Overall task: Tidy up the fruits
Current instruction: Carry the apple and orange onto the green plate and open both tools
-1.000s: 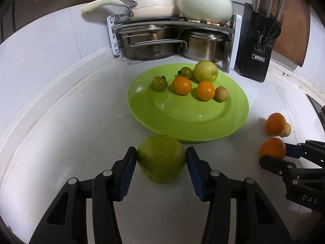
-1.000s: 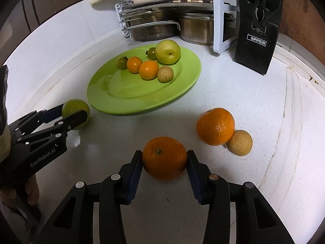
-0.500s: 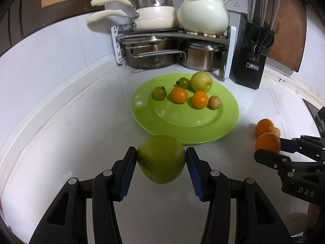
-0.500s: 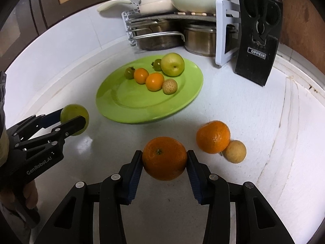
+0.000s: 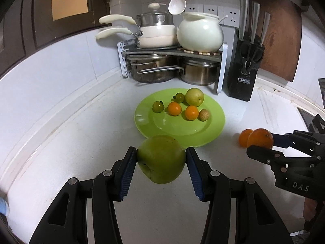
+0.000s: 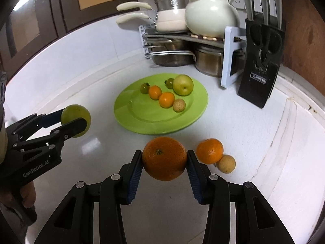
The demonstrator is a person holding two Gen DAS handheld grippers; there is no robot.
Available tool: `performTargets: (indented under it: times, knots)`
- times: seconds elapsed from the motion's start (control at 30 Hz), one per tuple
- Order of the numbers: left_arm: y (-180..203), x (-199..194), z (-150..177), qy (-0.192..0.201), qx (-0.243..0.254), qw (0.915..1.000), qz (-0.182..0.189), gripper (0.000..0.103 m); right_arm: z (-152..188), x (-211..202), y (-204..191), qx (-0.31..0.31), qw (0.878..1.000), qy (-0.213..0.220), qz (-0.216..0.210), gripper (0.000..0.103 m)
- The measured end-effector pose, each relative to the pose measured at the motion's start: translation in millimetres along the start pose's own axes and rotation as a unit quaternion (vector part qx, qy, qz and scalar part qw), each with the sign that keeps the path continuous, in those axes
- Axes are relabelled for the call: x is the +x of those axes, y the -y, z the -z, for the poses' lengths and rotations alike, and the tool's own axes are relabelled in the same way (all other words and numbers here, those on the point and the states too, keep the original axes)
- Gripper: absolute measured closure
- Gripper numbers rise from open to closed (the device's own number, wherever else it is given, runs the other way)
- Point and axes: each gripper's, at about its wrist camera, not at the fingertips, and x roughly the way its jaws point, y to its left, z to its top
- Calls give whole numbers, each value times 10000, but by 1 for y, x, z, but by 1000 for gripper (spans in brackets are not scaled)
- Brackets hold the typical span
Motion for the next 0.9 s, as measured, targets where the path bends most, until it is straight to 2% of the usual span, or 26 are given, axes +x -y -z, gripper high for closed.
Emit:
performTargets:
  times: [0.53,0.9]
  knots:
    - [13,-37,-12,364,-127,9992,-140,54,-22,-32,0,-356,9978,473,-303,59]
    - [9,-36,-33,604,-27,9980,-202,54,-43,-37,-5,-480,9952,740,-416,59]
